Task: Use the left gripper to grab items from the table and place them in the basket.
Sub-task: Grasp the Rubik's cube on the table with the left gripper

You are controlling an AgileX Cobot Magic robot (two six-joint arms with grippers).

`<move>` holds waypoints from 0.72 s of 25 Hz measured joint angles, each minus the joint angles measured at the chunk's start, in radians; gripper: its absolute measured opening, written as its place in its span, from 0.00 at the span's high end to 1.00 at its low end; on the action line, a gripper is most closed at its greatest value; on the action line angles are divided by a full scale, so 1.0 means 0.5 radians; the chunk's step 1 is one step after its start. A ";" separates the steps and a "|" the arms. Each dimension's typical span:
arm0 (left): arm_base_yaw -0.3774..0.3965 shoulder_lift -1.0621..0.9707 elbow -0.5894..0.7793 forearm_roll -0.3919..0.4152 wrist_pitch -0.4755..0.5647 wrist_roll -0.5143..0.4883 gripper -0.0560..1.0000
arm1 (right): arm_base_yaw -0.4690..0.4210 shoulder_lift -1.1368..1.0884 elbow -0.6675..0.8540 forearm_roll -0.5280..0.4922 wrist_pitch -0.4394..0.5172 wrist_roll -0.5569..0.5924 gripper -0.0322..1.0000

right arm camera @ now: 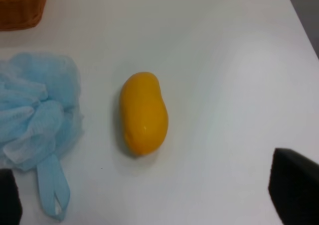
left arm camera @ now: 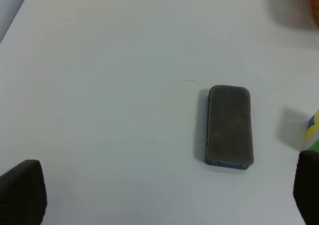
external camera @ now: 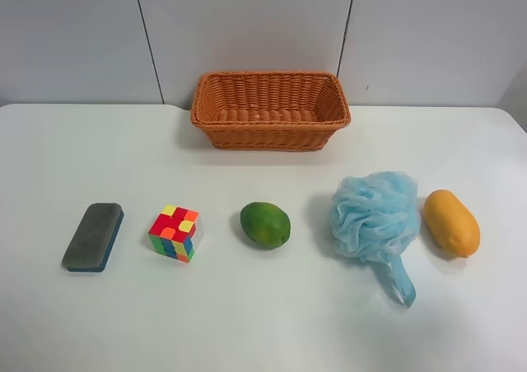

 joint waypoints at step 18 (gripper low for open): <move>0.000 0.549 -0.215 -0.159 -0.071 0.226 0.01 | 0.000 0.000 0.000 0.000 0.000 0.000 0.01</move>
